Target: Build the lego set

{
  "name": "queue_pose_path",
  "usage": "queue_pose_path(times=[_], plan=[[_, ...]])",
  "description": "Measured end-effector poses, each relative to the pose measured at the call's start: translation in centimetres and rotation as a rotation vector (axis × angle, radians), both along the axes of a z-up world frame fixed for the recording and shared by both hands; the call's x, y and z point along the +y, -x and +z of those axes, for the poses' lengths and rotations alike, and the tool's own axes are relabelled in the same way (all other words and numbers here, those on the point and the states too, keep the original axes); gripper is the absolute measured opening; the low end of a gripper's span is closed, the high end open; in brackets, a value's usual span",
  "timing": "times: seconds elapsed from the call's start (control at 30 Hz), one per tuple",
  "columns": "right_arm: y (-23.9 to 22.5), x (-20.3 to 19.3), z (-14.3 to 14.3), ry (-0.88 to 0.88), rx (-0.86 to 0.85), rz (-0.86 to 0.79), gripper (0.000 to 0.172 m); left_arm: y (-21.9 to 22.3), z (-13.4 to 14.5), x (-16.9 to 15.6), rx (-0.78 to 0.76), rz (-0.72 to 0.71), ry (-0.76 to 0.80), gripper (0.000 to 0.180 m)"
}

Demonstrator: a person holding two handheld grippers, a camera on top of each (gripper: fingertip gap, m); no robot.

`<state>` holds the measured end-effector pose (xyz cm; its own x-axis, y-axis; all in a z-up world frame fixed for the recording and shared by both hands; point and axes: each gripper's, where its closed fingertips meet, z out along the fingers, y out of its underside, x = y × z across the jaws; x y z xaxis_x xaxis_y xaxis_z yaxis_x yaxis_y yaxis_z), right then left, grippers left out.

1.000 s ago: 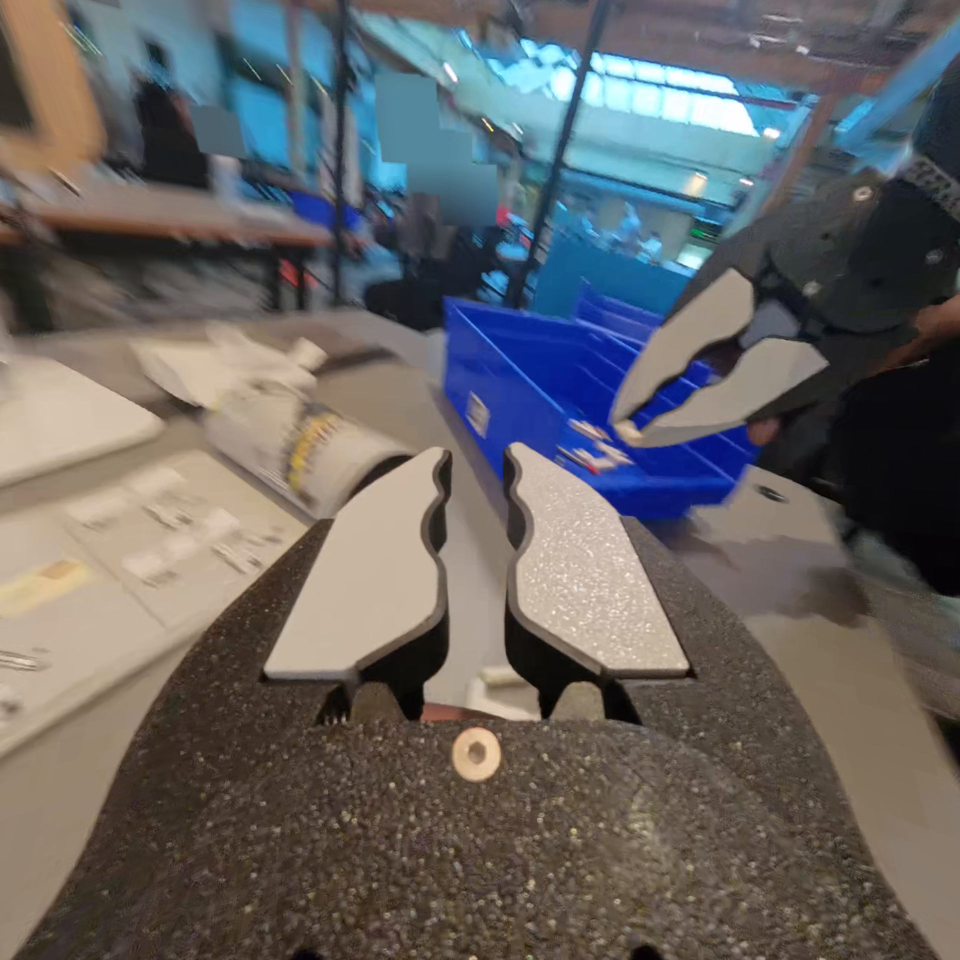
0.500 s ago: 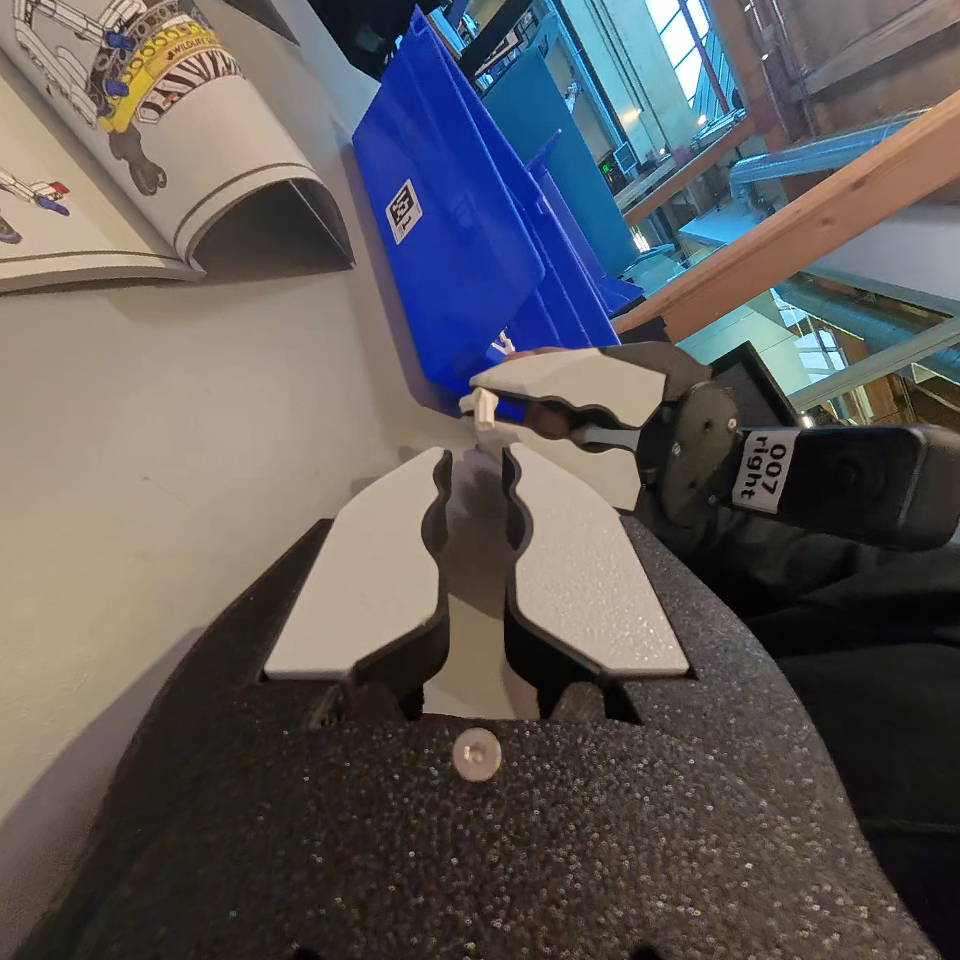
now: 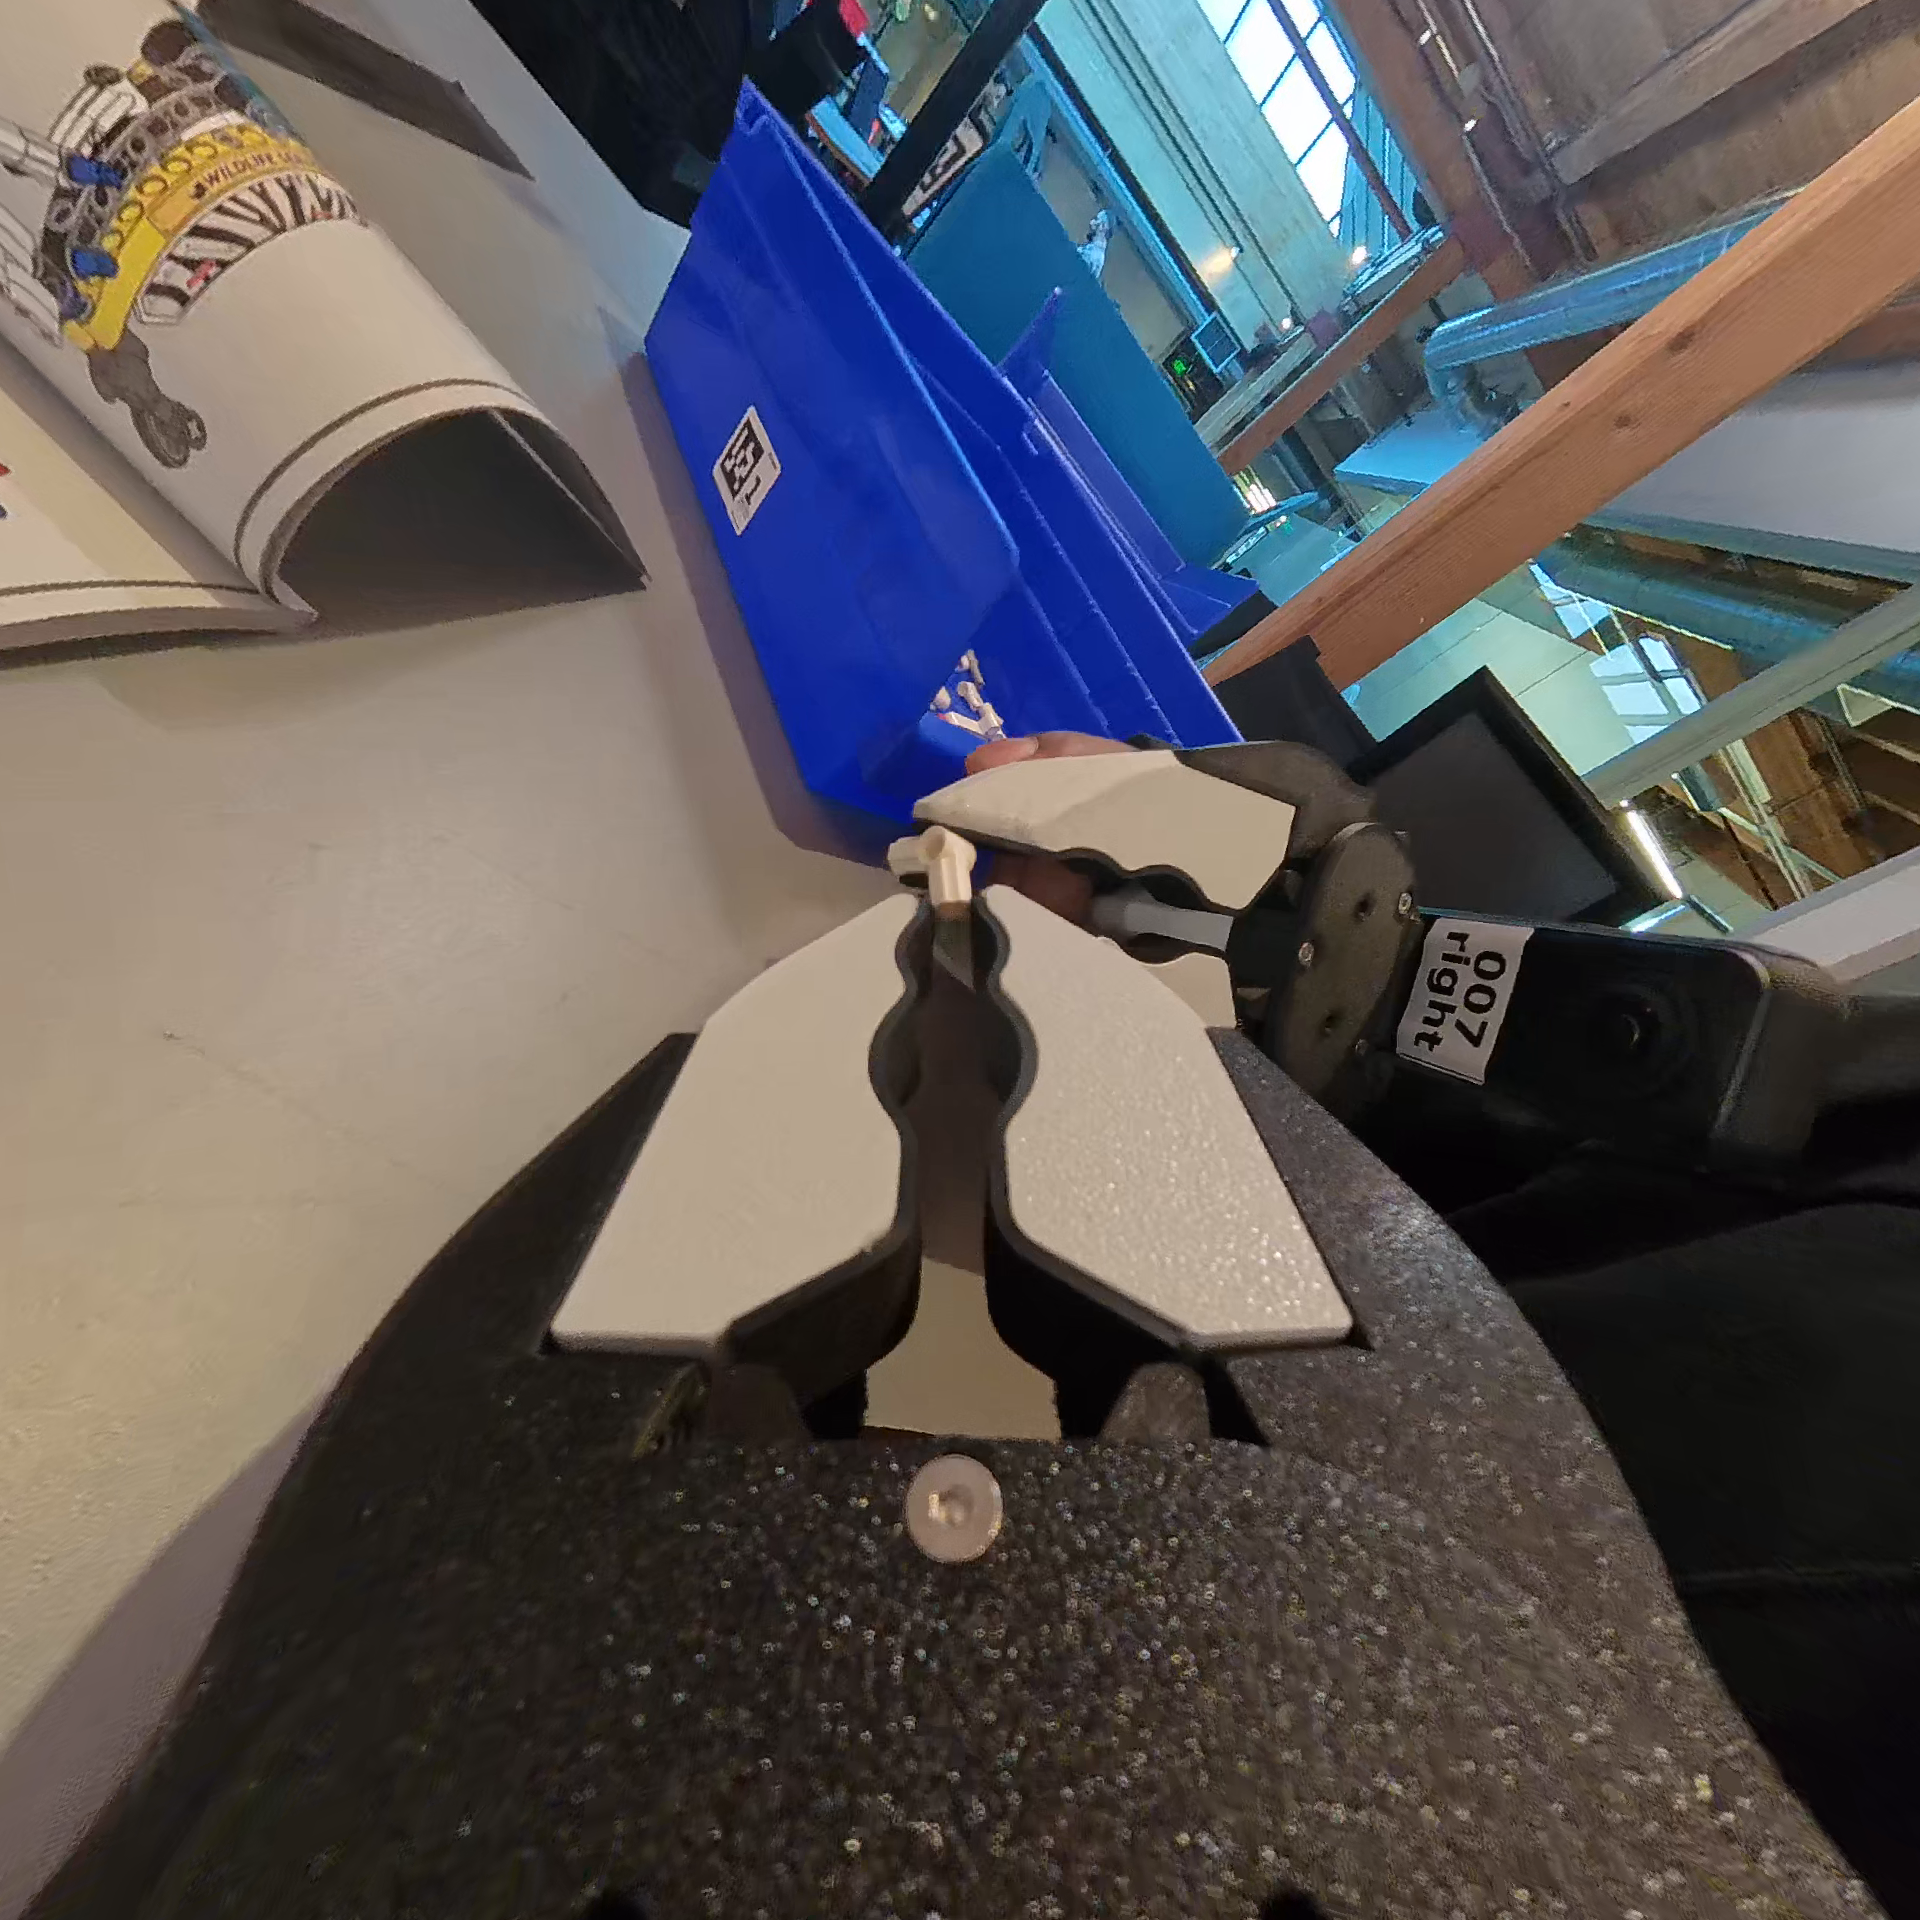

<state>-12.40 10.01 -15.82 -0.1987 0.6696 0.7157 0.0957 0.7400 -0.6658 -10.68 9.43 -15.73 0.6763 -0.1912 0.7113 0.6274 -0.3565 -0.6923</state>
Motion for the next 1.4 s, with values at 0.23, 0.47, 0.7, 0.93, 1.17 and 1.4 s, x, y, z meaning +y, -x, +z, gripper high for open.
queue_pose_path(times=[0.23, 0.47, 0.7, 0.93, 1.17, 1.4], plan=[[-0.5, -0.3, 0.1, -0.054, 0.038, 0.046, 0.011, -0.4, 0.0, -0.2, 0.144, 0.009, -0.018, 0.006], [-2.4, -1.2, -1.2, 0.075, -0.114, 0.236, 0.043, -0.4, -1.3, -0.9, 0.574, -0.050, -0.007, 0.006], [-3.5, -1.4, -2.3, 0.160, -0.266, 0.288, 0.040, -2.3, -3.6, -1.5, 1.179, -0.250, -0.072, 0.006], [-5.1, -1.9, -4.7, 0.219, -0.459, 0.336, 0.032, -3.3, -4.7, -1.6, 1.486, -0.336, -0.150, 0.006], [-5.7, -2.4, -5.1, 0.256, -0.521, 0.371, 0.021, -4.3, -5.2, -2.0, 1.617, -0.420, -0.228, 0.007], [-5.7, -2.2, -5.3, 0.255, -0.536, 0.356, 0.016, -4.2, -5.4, -1.8, 1.587, -0.400, -0.205, 0.007]])
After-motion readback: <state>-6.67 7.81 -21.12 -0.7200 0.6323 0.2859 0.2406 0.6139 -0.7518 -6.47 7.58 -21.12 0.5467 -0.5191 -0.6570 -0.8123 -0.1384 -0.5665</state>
